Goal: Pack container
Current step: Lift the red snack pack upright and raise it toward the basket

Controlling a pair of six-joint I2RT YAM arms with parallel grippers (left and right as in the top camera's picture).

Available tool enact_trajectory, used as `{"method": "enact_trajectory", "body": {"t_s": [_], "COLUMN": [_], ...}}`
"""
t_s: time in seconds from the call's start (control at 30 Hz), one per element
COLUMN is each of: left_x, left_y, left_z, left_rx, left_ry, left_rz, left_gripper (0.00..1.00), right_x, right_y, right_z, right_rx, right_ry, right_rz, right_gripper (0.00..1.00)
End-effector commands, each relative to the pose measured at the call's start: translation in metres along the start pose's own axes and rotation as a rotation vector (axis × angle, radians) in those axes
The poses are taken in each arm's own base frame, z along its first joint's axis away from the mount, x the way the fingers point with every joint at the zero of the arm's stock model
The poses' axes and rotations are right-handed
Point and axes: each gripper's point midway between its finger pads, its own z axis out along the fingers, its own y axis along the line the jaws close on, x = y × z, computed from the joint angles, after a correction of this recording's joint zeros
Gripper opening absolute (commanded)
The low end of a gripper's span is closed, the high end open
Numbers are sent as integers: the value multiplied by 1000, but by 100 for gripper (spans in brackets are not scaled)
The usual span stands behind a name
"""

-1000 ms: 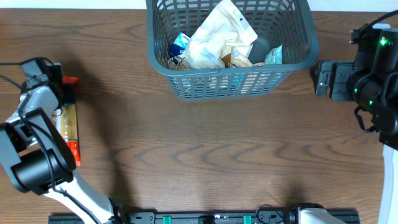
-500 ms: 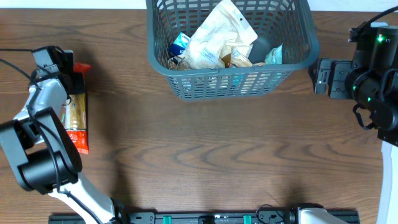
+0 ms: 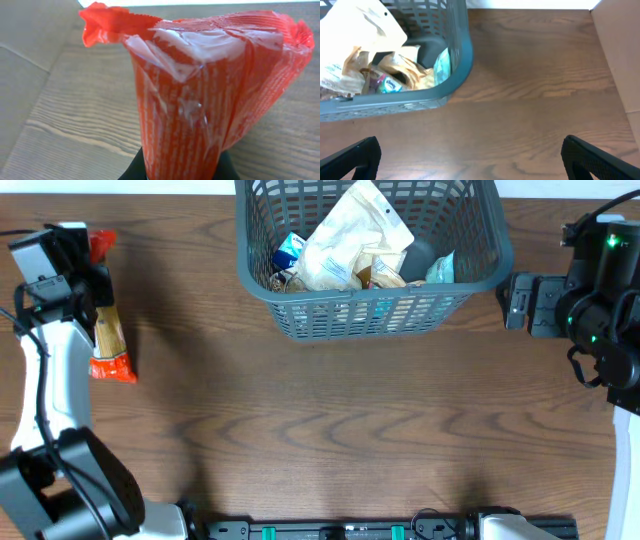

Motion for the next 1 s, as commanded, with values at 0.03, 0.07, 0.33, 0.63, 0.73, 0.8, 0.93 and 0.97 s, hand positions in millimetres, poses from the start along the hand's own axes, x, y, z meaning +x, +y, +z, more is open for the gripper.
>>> {"method": "enact_trajectory", "body": {"t_s": [0.03, 0.07, 0.33, 0.63, 0.73, 0.8, 0.93, 0.97], "left_x": [-45, -44, -34, -22, -22, -25, -39, -42], "left_y": [11, 11, 7, 0, 0, 1, 5, 6], "left_z": [-37, -37, -36, -36, -36, -37, -45, -47], "left_rx": [-31, -30, -16, 2, 3, 0, -13, -16], "left_ry": [-127, -122, -80, -32, -29, -43, -95, -107], "left_rz": [-14, -14, -11, -4, -4, -5, -7, -8], "left_gripper": [6, 6, 6, 6, 5, 6, 6, 6], "right_x": [-3, -3, -3, -1, -2, -2, -2, -2], "right_y": [3, 3, 3, 3, 3, 3, 3, 3], "right_z": [3, 3, 3, 3, 3, 3, 3, 3], "right_rx": [-9, -8, -8, -8, -8, -8, -8, -8], "right_ry": [-4, -5, -5, 0, -1, -1, -2, -2], "right_rz": [10, 11, 10, 10, 10, 10, 10, 10], "right_gripper": [99, 99, 99, 99, 99, 99, 99, 99]}}
